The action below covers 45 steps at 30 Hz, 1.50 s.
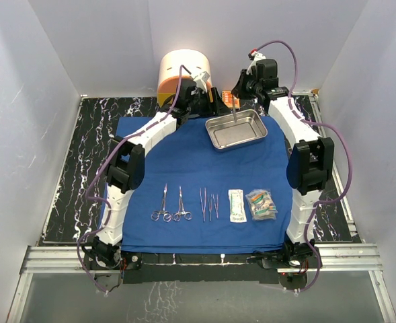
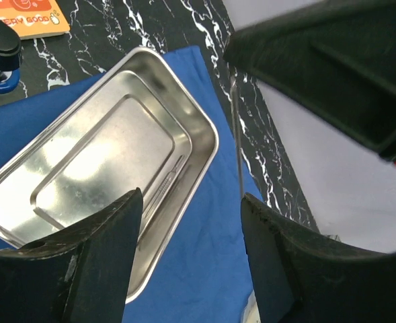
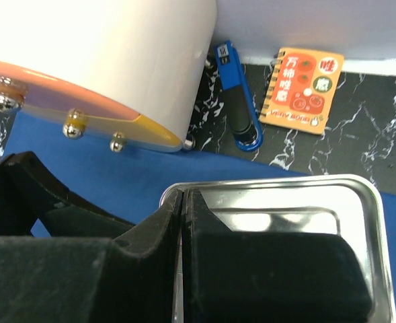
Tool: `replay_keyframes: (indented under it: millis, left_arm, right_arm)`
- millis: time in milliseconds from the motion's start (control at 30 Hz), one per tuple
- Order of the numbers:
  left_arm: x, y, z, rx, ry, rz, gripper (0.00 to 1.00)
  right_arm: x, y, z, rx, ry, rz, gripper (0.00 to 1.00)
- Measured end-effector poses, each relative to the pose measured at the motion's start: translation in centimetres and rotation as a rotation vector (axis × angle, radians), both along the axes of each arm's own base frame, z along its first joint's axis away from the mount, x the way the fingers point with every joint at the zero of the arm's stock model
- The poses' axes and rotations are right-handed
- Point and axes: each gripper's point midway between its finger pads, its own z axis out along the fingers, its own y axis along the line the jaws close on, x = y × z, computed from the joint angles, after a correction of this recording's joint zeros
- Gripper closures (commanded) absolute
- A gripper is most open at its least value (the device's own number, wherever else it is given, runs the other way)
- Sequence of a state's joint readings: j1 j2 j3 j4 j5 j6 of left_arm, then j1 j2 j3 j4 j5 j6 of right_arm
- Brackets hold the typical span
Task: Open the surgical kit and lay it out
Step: Pick up the medical item from the container.
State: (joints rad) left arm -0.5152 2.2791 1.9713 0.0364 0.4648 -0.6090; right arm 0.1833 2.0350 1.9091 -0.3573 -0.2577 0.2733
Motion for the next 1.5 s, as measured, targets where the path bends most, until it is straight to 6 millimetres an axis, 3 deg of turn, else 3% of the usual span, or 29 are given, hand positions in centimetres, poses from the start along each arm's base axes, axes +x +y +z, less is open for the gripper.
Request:
replay_keyframes:
  millis: [233, 400, 700, 867, 933, 1000, 1233, 1367, 1500]
  left_arm:
    - [1.0, -1.2, 0.8, -0.073, -0.006, 0.013, 0.46]
    - [0.9, -1.5, 1.3, -0.098, 0.001, 0.015, 0.53]
    - [0.6, -2.2, 1.3, -0.115, 0.010, 0.010, 0.73]
    - [0.7, -2.3, 1.1, -0.117, 0.011, 0.008, 0.98]
    - [0.6, -2.3, 1.1, -0.117, 0.012, 0.004, 1.00]
    - [0.5, -2.3, 0.9, -0.116, 0.012, 0.002, 1.00]
    - [-1.0, -1.0, -2.1, -0.076, 0.094, 0.006, 1.00]
    - [-4.5, 1.7, -3.5, -0.023, 0.168, -0.012, 1.00]
    - [-9.1, 6.0, -1.6, 0.018, 0.174, -0.037, 1.00]
  right_arm:
    - [-1.3, 1.2, -2.0, 0.019, 0.064, 0.016, 1.00]
    - [-1.8, 2.0, -2.0, 0.031, 0.074, 0.028, 1.00]
    - [-2.7, 3.0, -0.1, 0.043, 0.043, 0.054, 1.00]
    - [-2.8, 3.2, -0.1, 0.045, 0.042, 0.059, 1.00]
    - [-2.8, 3.2, -0.3, 0.045, 0.045, 0.059, 1.00]
    - [-2.8, 3.2, -0.4, 0.044, 0.043, 0.060, 0.93]
    - [-3.3, 3.5, -0.7, 0.020, 0.036, 0.109, 0.50]
    - [-4.3, 3.5, -0.6, -0.020, 0.036, 0.165, 0.44]
    - [-6.1, 3.5, 0.2, -0.057, 0.021, 0.231, 0.44]
